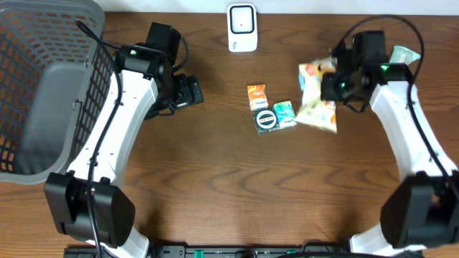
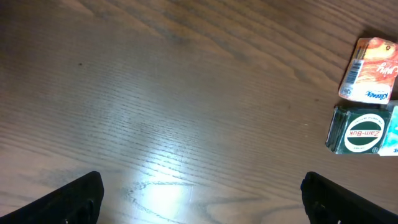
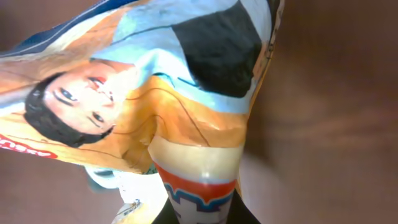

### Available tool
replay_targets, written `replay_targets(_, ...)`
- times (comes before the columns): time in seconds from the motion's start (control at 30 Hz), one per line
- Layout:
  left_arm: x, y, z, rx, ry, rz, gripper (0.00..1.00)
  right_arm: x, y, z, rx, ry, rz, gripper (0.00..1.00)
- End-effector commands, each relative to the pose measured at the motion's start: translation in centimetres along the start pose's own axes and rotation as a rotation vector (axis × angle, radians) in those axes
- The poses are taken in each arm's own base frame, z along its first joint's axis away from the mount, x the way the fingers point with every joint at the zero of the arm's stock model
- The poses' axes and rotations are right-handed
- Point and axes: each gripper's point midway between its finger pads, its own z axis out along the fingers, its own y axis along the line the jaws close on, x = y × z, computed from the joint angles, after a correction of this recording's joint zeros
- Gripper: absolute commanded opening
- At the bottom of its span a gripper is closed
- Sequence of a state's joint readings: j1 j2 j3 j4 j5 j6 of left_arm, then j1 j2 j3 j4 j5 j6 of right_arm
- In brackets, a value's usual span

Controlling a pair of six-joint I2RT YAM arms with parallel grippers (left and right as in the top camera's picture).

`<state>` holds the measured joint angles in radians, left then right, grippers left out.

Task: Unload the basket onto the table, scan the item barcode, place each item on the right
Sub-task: 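Raise the snack bag and hold it in front of the scanner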

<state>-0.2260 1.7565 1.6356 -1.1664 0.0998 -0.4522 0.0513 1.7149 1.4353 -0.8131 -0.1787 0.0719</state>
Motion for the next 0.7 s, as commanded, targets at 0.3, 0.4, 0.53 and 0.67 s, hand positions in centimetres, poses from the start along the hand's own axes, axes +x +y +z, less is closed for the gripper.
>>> replay_targets(0.3,0.1,0.2,0.3,-0.008,0.008,-0.015,1.0,-9.7,11.6,-3.1,-0.114,-0.468,-0.089,0.01)
replay_targets(0.4,0.1,0.2,0.3,-0.008,0.008,-0.015,1.0,-11.3,15.3,-4.0,-0.18,-0.573,-0.126,0.01)
replay_targets(0.53,0.1,0.2,0.3,-0.008,0.008,-0.015,1.0,-13.3,16.6,-3.6,-0.085,-0.703,-0.109,0.01)
replay_targets(0.67,0.1,0.2,0.3,-0.008,0.008,-0.015,1.0,-15.3,18.1,-2.1,-0.078,-0.711,-0.137,0.01)
